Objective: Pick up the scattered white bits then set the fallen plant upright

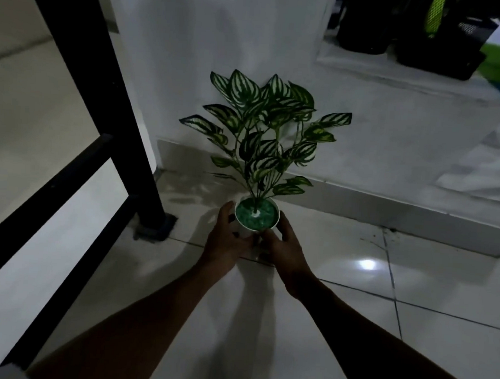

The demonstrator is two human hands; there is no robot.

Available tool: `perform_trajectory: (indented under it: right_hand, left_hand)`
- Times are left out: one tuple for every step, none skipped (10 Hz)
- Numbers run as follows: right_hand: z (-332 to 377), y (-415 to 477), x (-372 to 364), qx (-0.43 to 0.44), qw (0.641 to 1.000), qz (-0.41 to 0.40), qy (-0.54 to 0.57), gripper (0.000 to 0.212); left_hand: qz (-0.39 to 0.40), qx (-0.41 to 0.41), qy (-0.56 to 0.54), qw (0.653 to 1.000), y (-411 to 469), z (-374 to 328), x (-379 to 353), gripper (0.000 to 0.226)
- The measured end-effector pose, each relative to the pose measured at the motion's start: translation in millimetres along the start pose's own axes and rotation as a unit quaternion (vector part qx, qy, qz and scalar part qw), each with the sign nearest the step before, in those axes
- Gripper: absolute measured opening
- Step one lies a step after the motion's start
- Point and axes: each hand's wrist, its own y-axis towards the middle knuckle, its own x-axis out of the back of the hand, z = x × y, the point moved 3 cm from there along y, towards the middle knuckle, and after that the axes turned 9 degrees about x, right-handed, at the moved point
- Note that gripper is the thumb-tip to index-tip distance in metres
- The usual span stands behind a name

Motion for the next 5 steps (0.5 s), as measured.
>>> perform_trajectory:
  right_hand:
    - [0.6,-2.6,1.1,-0.008,1.000,-0.004,0.004,0.046]
    - [-0.6,-8.6,5.9,-0.034,0.999,-0.012,0.008,0.064]
    - [5.1,-19.7,11.0,-0.052,0.999,-0.016,0.001,0.073]
    - [15.0,-32.6,19.3,-0.041,0.999,-0.016,0.002,0.073]
    - [26.2,-49.9,27.3,-0.054,0.998,-0.016,-0.008,0.072]
  left_hand:
    - [-0.001,0.047,-0.024,0.999,0.3,4.7,2.0,0.110]
    - [0.005,0.053,-0.032,0.998,-7.9,7.6,3.9,0.109]
    - [-0.002,0.052,-0.002,0.999,-21.6,8.2,4.3,0.108]
    - [-0.016,0.040,0.032,0.999,-38.2,2.1,2.2,0.109]
    - [-0.035,0.055,0.053,0.996,-61.3,-1.5,0.9,0.111]
